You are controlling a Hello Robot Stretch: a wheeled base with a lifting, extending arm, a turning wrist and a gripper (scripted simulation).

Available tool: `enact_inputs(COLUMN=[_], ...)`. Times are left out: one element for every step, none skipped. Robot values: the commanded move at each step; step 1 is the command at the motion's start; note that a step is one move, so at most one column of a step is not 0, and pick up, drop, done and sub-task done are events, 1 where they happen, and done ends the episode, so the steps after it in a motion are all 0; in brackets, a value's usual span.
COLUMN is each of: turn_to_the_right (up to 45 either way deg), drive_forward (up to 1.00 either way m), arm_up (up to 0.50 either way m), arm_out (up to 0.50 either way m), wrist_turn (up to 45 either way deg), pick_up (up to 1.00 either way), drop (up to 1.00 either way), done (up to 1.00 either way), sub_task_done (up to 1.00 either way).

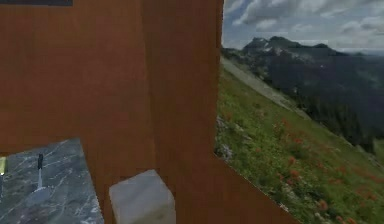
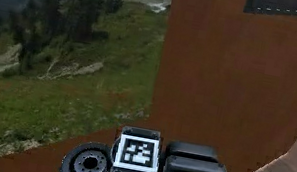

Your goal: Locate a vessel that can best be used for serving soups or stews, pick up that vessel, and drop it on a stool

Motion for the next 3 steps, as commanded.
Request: enact_inputs(turn_to_the_right=[42.0,-39.0,36.0], drive_forward=[0.0,0.0,0.0], arm_up=[0.0,0.0,0.0], arm_out=[0.0,0.0,0.0], wrist_turn=[0.0,0.0,0.0], pick_up=[0.0,0.0,0.0], drop=[0.0,0.0,0.0], done=[0.0,0.0,0.0], sub_task_done=[0.0,0.0,0.0])
